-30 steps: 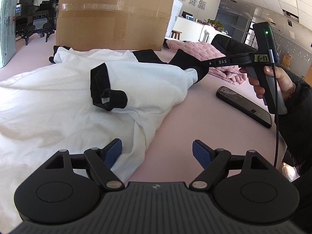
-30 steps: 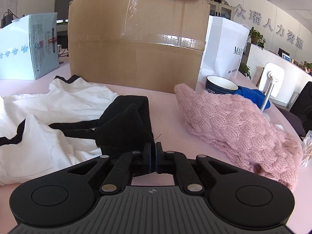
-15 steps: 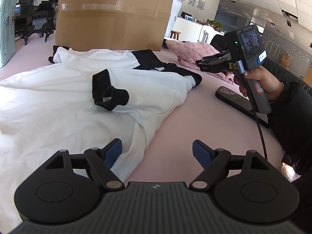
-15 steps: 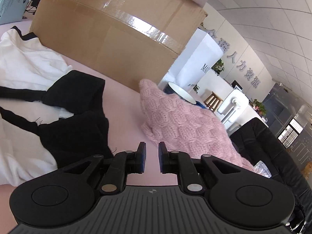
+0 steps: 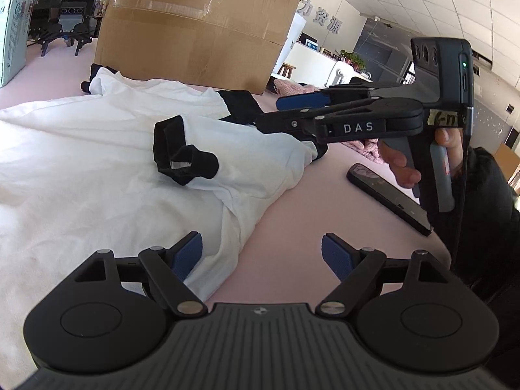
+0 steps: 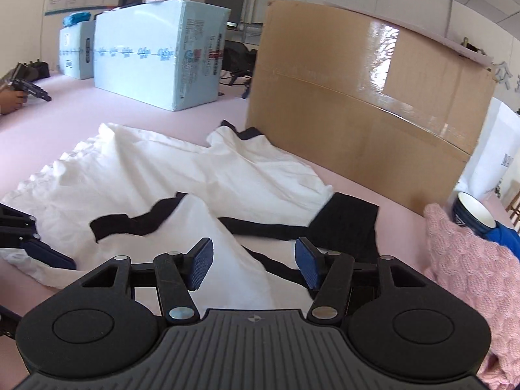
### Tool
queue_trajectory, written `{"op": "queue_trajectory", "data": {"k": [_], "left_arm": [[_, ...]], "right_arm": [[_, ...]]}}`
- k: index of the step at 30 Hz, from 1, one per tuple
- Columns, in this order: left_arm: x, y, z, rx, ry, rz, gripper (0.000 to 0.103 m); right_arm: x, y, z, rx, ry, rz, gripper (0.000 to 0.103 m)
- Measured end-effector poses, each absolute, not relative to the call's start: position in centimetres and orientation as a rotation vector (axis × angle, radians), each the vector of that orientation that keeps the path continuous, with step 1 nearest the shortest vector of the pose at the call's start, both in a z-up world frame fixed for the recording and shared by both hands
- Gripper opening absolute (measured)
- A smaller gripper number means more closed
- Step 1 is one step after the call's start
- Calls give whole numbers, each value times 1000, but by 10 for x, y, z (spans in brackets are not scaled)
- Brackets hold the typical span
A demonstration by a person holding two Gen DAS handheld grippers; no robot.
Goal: Fold clothes
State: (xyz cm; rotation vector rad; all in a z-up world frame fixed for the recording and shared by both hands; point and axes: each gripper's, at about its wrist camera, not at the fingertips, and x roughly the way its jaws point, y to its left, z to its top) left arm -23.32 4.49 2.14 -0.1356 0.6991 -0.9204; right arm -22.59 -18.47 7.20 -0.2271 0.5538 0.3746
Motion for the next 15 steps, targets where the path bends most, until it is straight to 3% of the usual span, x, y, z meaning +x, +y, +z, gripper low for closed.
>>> {"op": "queue_trajectory", "data": {"k": [8,9,10,15], "left_arm": [[-241,55,23,-191,656,-985,80],[-244,56,24,-188,643,-1001,80],[-245,57,25,-187,636,-1012,81],[-247,60,26,-190,627,-1072,82]], "right_arm": [[-216,-115,56,-260,621,544,53],[-214,-112,53,-260,642,530,43],[-211,-110,50,-263,662,515,19],[-209,-107,44,-235,696,520,12]]}}
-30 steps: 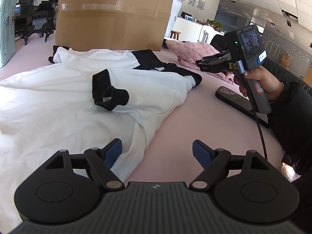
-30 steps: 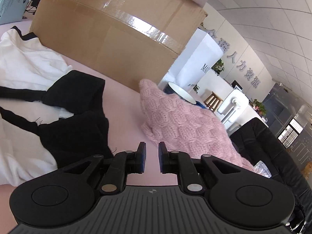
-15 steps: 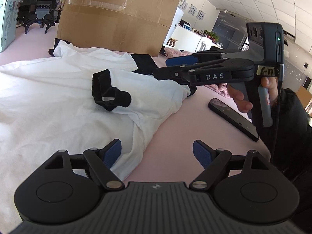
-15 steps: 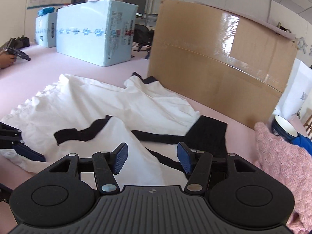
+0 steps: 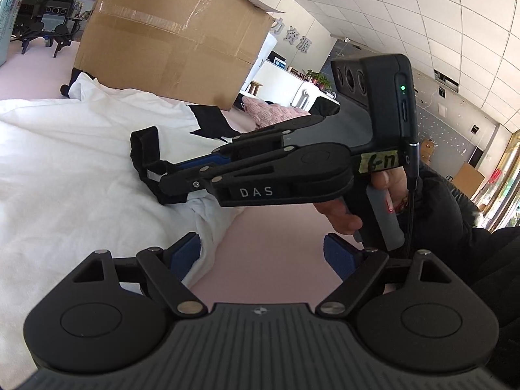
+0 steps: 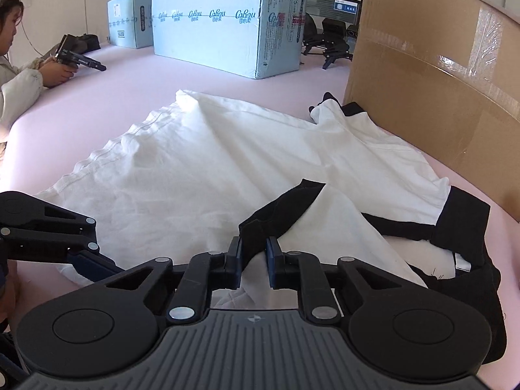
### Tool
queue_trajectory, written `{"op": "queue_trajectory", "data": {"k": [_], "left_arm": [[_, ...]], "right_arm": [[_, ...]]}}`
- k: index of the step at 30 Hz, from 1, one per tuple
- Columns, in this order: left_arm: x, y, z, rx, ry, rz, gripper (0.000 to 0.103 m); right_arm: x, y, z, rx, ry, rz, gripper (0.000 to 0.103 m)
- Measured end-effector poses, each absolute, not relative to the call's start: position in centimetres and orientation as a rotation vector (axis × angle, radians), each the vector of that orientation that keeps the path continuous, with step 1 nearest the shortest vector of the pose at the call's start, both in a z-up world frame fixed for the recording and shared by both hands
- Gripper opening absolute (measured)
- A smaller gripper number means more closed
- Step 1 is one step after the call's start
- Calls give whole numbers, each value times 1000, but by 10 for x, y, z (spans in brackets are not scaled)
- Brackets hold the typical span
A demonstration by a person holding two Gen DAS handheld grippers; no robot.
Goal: Fold clothes
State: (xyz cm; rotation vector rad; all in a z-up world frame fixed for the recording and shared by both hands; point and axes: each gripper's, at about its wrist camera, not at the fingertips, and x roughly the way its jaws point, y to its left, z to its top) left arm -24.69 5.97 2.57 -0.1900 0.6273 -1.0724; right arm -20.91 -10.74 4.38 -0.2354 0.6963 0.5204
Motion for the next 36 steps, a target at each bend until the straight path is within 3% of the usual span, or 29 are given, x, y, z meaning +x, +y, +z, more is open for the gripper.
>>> {"op": "queue_trajectory", "data": {"k": [3,5,7,13,18,22,26,29,36], "left_arm": [[-251,70,28,-199,575,-1073,82],[-256,81,32,-166,524,-1026,82],[-260,88,36,-123,496,-990,83],[-243,101,80,12,410,-769,86],[-156,77,124,-44,443,-496,86],[-36,47,133,-175,706,-442,86],[65,36,103,-466,980,-505,86],[96,32,74,-549,1019,-414,86],[105,26,43,-442,1007,-269,86]], "right_arm": [[-214,-100,40,-243,707,576,13],[-214,-91,32,-296,721,578,22],[-210,-92,29,-274,725,574,57],[-221,-130,42,-56,486,587,77],[-226,-161,51,75,328,410,84],[-217,-180,48,166,354,428,84],[-201,-190,39,278,452,468,84],[-197,-191,36,290,470,465,84],[-203,-184,36,288,460,512,86]]}}
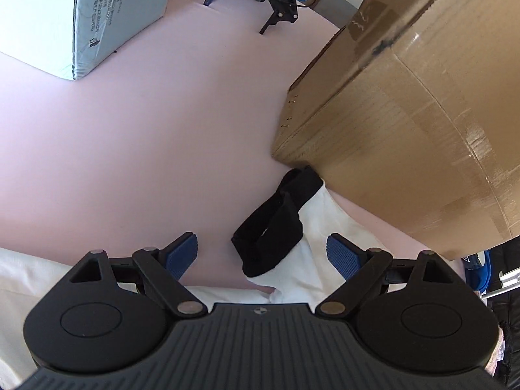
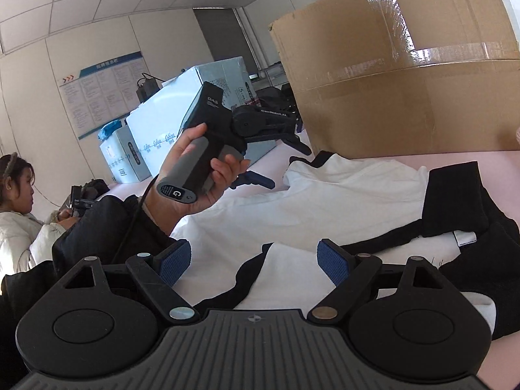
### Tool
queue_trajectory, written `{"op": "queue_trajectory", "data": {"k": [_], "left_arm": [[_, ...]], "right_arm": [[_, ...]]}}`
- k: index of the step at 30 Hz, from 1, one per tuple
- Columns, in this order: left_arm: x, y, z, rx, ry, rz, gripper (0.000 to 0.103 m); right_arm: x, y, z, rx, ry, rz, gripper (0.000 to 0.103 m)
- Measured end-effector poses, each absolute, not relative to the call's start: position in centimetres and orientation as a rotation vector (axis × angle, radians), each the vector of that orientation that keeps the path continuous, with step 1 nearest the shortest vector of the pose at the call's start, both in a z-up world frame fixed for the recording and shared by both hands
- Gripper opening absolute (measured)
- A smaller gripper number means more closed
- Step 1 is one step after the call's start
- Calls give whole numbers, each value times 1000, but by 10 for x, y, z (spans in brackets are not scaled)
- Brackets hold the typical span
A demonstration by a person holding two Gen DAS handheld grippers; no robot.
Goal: Fold clothes
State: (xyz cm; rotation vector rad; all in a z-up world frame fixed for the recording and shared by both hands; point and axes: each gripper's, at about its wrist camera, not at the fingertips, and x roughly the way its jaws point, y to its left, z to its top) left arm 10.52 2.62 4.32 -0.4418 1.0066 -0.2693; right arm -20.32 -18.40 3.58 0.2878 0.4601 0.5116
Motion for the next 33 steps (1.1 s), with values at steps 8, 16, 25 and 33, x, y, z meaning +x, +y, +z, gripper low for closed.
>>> {"op": "queue_trajectory", "data": {"k": [8,16,25,33], "left_arm": [[104,28,41,-517,1009,-343,52],[98,29,41,-538,1003,-301,20],[62,2,73,-341,811,-429,12],[24,-44,85,20,599,-747,13]], "right_arm": [[-199,-181,28,297,516,492,86],[-199,-182,27,294,535,483,89],[-198,-184,26,295,524,473,89],[-199,-185,25,293,519,474,89]]}}
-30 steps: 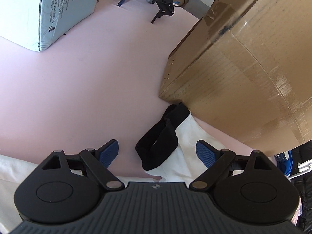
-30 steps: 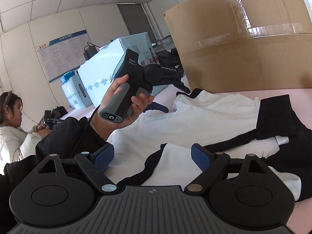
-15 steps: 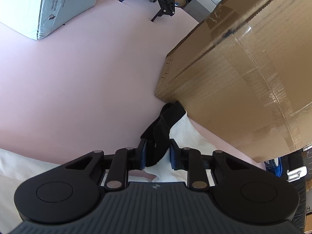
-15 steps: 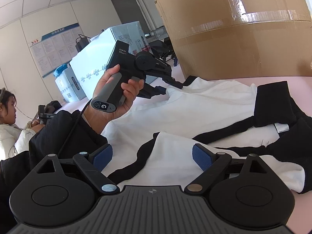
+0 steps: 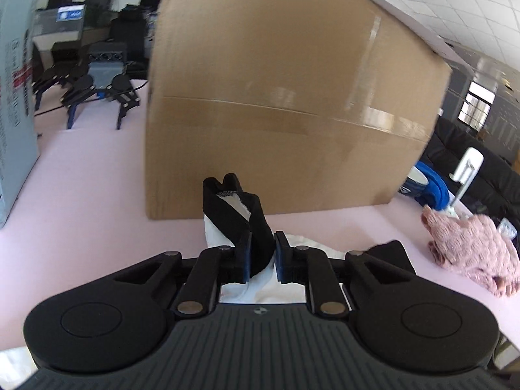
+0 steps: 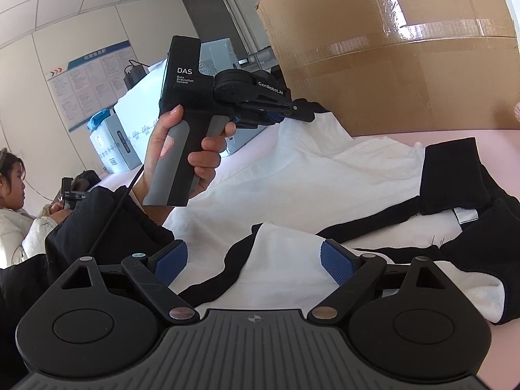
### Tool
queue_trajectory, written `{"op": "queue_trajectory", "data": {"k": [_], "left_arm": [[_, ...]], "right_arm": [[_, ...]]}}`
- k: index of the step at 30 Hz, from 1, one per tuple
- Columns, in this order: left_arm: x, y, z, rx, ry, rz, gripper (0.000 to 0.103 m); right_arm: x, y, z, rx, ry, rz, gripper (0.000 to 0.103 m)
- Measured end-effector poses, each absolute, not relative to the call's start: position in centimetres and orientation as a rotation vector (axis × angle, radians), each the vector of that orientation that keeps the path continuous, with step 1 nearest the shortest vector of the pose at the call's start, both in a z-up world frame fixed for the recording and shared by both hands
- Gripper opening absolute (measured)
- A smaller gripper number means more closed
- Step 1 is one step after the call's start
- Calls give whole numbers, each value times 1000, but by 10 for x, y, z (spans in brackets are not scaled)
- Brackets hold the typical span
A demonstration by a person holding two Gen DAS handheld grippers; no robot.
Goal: Fold clothes
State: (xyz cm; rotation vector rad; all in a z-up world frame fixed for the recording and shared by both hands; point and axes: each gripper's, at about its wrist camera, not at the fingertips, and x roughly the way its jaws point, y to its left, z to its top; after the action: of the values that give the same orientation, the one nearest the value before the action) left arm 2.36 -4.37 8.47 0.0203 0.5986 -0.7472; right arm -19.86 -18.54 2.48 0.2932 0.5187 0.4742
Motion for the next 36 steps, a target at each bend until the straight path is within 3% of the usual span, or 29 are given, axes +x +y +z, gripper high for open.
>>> {"op": "queue_trajectory", "data": {"k": [5,12,14,16,20,26,31,36], "left_arm": [[-8,-60,78,273,539,-1021,15],[-18,-65,67,393,588,-1030,32],[-16,-65,67,388,560,-1001,51],[-16,-64,68,369,520,-971,65],[-23,-61,72,373,409,-906,78],[-9,-54,83,291,368,-724,82],[28,-39,82,102,501,-535,83],[29,-27,90,59,462,-536,83]], "right_arm": [[-201,-188,27,295,486,487,89],[-205,-191,31,297,431,499,93],[-204,-192,30,301,430,483,93],[-203,-194,31,309,425,470,93],[-206,-198,33,311,381,428,93],[-199,-219,40,298,270,252,90],[-151,-258,47,754,414,264,87],[-91,-267,43,1242,474,265,85]]}}
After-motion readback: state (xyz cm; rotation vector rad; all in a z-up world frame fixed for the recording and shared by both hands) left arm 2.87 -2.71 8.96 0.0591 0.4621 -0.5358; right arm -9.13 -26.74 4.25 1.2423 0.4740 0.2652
